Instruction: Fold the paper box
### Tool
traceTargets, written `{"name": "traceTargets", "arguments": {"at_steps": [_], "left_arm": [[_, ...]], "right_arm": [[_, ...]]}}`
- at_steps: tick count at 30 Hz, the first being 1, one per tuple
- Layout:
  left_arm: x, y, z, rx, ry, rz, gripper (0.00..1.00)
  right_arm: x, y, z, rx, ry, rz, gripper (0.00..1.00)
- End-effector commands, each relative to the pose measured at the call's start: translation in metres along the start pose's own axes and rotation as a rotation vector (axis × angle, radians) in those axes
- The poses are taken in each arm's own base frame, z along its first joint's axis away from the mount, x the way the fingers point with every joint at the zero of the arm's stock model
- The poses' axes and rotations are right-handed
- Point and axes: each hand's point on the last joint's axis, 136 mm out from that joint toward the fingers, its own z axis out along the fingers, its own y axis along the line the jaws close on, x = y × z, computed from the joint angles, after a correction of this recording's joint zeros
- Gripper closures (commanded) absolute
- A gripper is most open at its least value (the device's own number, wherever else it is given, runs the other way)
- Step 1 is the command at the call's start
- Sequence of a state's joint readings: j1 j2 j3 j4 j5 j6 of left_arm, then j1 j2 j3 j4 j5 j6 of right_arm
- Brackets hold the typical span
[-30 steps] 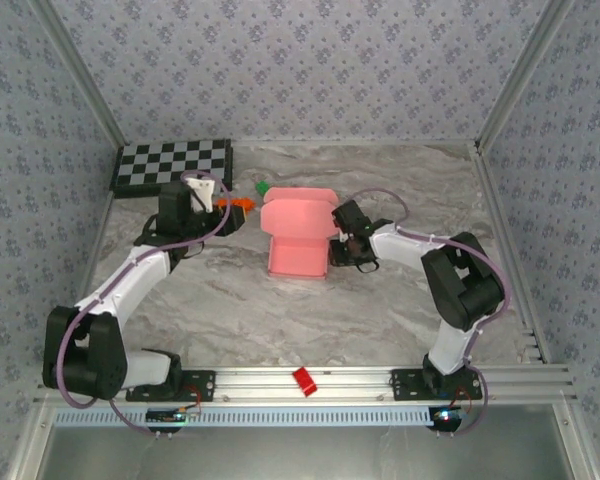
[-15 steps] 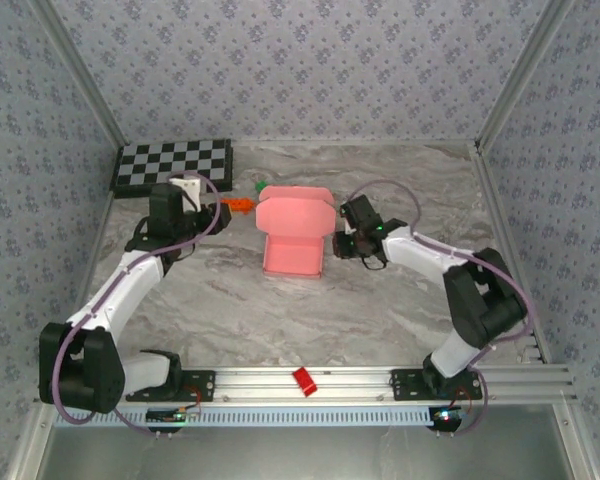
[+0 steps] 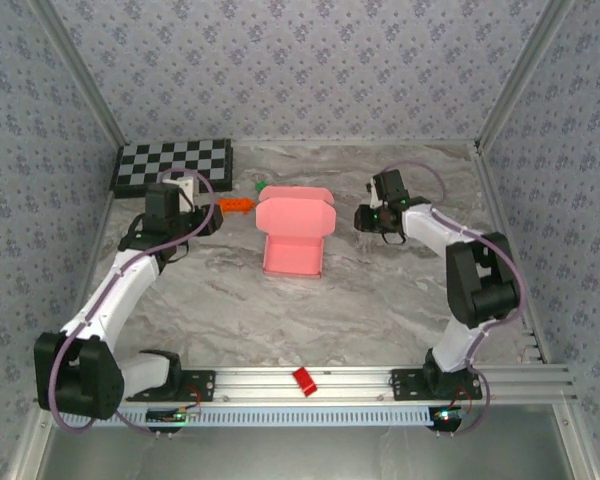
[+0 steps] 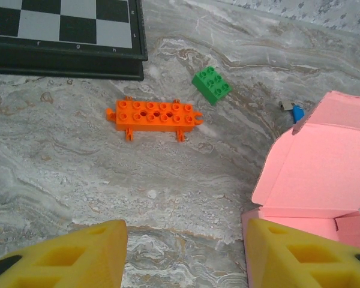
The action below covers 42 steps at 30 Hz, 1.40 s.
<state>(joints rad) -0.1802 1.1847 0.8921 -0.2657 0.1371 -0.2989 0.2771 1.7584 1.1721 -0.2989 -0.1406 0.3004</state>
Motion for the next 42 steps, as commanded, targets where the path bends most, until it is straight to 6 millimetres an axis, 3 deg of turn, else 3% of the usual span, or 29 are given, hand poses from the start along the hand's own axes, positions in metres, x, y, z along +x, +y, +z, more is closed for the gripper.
{"name": "traceTargets", "arguments": {"at_steps": [1, 8, 13, 42], "left_arm": [[-0.007, -0.007, -0.011, 0.026, -0.002, -0.010, 0.45], [-0.004, -0.013, -0.009, 0.060, 0.036, -0.031, 0.45], [-0.004, -0.016, -0.008, 0.073, 0.055, -0.042, 0.45], [0.009, -0.015, -0.005, 0.080, 0.081, -0.076, 0.45]], "right_arm": [[-0.023, 0.012, 0.010, -0.086, 0.006, -0.018, 0.72], [-0.051, 0.022, 0.042, -0.169, 0.025, 0.004, 0.75], [-0.050, 0.055, 0.051, -0.278, 0.051, -0.031, 0.75], [-0.041, 0.162, 0.079, -0.405, 0.164, -0.186, 0.75]]}}
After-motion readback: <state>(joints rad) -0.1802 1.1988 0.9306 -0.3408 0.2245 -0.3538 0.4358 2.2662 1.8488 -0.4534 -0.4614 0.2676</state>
